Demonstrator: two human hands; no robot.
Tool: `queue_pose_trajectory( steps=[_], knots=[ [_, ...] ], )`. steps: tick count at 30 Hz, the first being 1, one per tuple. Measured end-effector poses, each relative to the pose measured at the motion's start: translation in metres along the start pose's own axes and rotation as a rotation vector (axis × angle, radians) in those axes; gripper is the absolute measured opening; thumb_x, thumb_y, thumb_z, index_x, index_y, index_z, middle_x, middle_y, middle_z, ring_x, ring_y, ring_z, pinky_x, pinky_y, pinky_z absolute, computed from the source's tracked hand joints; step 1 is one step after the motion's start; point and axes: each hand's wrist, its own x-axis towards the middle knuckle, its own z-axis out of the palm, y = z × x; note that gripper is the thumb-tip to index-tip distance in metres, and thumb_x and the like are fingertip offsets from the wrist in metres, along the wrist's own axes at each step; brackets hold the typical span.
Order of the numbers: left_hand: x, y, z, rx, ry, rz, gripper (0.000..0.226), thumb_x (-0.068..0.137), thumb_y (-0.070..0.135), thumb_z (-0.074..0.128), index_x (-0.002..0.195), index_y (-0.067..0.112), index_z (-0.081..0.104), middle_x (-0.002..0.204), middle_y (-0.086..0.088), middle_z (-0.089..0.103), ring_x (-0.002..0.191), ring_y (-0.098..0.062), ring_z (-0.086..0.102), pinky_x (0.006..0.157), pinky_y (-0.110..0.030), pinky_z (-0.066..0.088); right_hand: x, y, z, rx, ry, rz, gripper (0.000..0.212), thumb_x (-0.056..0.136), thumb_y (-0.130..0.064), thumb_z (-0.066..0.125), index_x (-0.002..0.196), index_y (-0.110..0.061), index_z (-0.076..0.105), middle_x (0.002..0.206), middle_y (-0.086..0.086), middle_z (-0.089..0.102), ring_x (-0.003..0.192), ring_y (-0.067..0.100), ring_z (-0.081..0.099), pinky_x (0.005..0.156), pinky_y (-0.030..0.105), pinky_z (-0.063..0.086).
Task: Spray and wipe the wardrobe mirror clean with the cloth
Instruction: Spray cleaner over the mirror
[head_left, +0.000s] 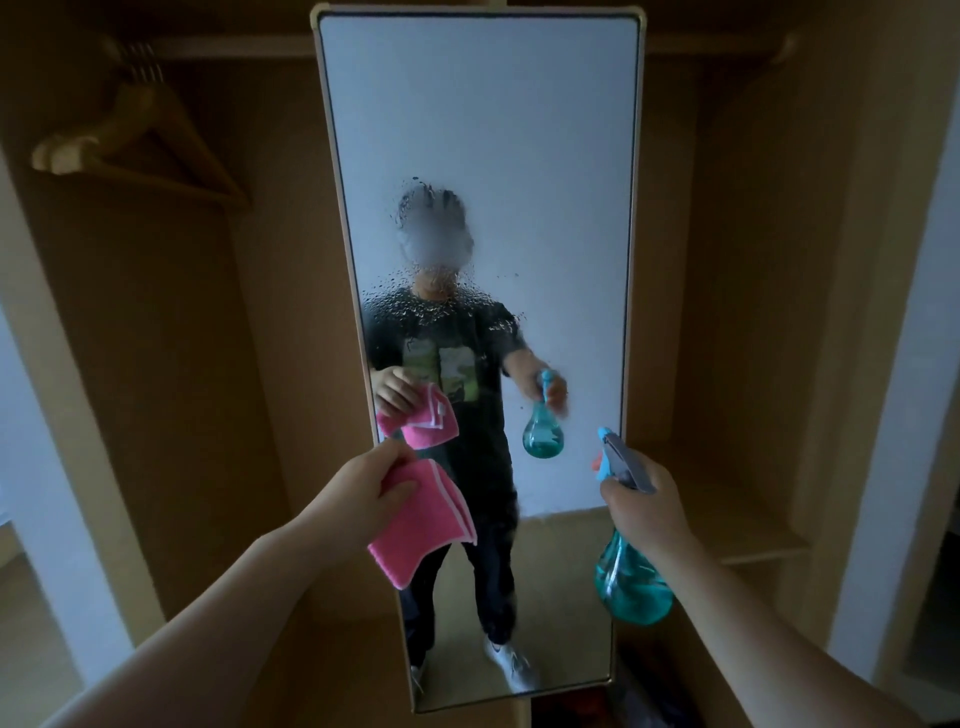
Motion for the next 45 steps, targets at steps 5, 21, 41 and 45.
queue_pose_trajectory(
  steps=[5,21,41,45],
  knots=[
    [-0.01,-0.007,-0.009,-0.012,0.008,-0.031,0.017,0.095,0.021,0.053,0.095,0.038,0.05,0.093,0.016,0.059,0.082,-0.004,0.058,0.062,-0.016,0.046,0.0,-0.002,0.013,-0.032,-0.033,-0.013,0.024,0.09,-0.006,0.056,0.097,-0.029,0.055,0.074,0.005,0.052,0.06,0.013,0.051,0.044,0.015,0.042],
    [-0.037,-0.034,-0.033,-0.003,0.051,-0.136,0.008,0.095,0.022,0.054,0.101,0.028,0.054,0.093,0.011,0.061,0.082,-0.007,0.061,0.061,-0.021,0.052,-0.008,-0.019,0.055,-0.043,-0.148,-0.109,0.03,0.086,0.001,0.05,0.087,-0.027,0.059,0.064,0.002,0.045,0.042,-0.003,0.045,0.04,0.01,0.036],
    [-0.067,-0.062,-0.053,-0.004,0.104,-0.189,0.014,0.095,0.022,0.054,0.103,0.033,0.052,0.094,0.015,0.06,0.082,-0.004,0.06,0.057,-0.016,0.048,-0.022,-0.028,0.096,-0.043,-0.203,-0.132,0.023,0.086,-0.002,0.052,0.077,-0.021,0.06,0.063,-0.002,0.051,0.055,0.011,0.045,0.05,0.021,0.038],
    [-0.07,-0.067,-0.051,-0.001,0.112,-0.194,0.016,0.094,0.021,0.055,0.1,0.036,0.052,0.093,0.016,0.06,0.081,-0.003,0.06,0.056,-0.015,0.047,-0.025,-0.028,0.1,-0.046,-0.215,-0.146,0.029,0.085,0.002,0.05,0.079,-0.025,0.06,0.061,-0.005,0.049,0.048,0.003,0.044,0.045,0.014,0.037]
  ],
)
